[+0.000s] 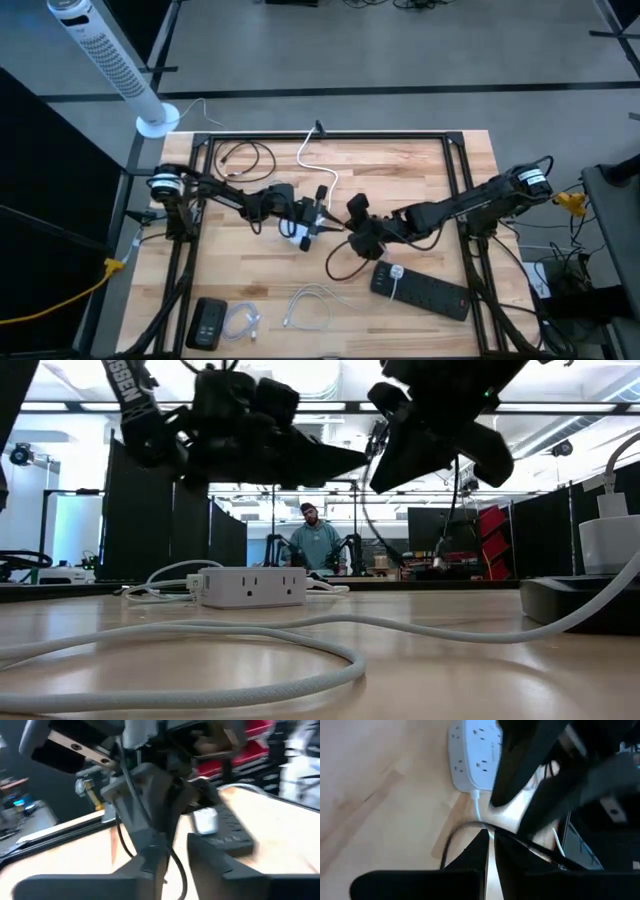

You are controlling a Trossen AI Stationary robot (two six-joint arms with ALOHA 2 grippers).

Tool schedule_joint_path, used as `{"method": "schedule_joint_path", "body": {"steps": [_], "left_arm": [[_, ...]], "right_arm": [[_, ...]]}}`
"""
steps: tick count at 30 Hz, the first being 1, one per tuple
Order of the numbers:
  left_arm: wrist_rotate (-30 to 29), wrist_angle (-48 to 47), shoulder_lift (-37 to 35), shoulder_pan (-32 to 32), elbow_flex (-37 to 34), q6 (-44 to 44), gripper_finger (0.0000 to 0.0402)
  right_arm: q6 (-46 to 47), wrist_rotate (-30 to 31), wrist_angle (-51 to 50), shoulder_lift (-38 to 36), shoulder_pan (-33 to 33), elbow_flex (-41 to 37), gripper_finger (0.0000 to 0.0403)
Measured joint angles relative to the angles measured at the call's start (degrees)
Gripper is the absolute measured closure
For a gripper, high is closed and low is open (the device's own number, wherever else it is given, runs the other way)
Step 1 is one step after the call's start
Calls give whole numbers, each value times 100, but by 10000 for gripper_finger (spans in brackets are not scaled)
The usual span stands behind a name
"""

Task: Plug in charger cables
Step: Insert the black charger cable into the black outlet

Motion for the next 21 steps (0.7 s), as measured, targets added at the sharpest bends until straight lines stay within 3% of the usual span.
{"method": "schedule_joint_path", "body": {"steps": [4, 12, 17, 21], "left_arm": [[-554, -208, 152, 3, 206, -120, 264], [-621, -229, 226, 7, 305, -295, 192], [-587, -74, 226, 9, 304, -420, 191], [-485, -2, 226, 16, 310, -593, 223]], "right_arm": [[107, 14, -90, 33, 25, 3, 389], [306, -32, -141, 71, 23, 2, 389], [332, -35, -153, 74, 23, 2, 389], [433, -35, -156, 76, 23, 2, 389]]}}
